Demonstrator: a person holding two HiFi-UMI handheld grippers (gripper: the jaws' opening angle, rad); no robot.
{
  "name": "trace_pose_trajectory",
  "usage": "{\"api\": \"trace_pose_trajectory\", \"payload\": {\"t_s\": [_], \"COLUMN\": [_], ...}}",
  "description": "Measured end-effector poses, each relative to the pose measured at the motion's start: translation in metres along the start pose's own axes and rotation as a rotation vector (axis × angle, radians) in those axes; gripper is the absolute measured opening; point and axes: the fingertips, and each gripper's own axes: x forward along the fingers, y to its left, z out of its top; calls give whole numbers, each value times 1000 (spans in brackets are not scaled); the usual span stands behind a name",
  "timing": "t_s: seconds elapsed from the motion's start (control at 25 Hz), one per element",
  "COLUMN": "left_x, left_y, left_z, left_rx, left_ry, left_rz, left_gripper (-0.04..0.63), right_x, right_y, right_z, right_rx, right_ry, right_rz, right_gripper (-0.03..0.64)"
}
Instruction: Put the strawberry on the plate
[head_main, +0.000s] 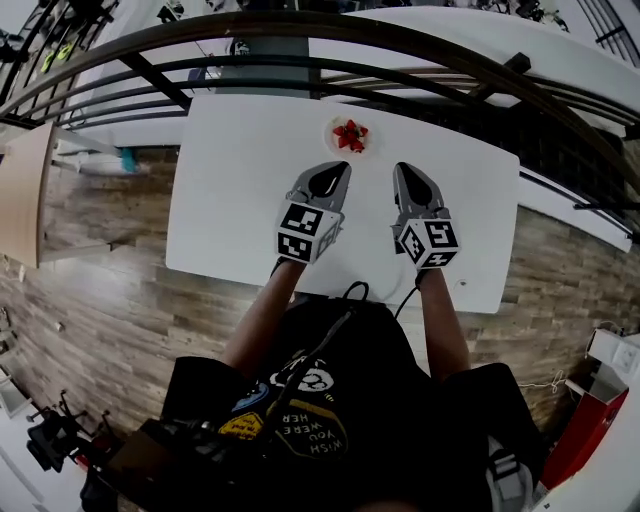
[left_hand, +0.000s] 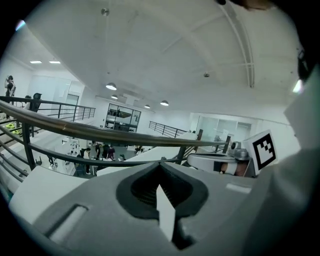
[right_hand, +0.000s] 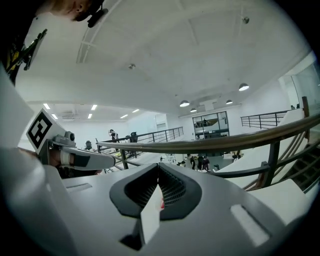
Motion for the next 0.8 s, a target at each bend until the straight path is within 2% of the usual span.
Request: {"api": "trace_pose_trajectory", "payload": {"t_s": [0.2, 0.36, 0.6, 0.8], "left_x": [-34, -62, -90, -95], "left_y": [-36, -45, -58, -71], "left_z": [23, 27, 22, 22], "left_rx": [35, 41, 39, 41], "left_ry": [-48, -74, -92, -94], "left_rz": [-30, -20, 2, -4], "left_gripper": [0, 0, 0, 0], "right_x": [-46, -72, -111, -131], "right_y": [12, 29, 46, 41], "right_z": [34, 45, 43, 35], "right_rx": [-36, -24, -4, -3], "right_ry": [-59, -84, -89, -73], "right_rz": [-27, -24, -3, -7], "right_gripper": [3, 3, 3, 3]}}
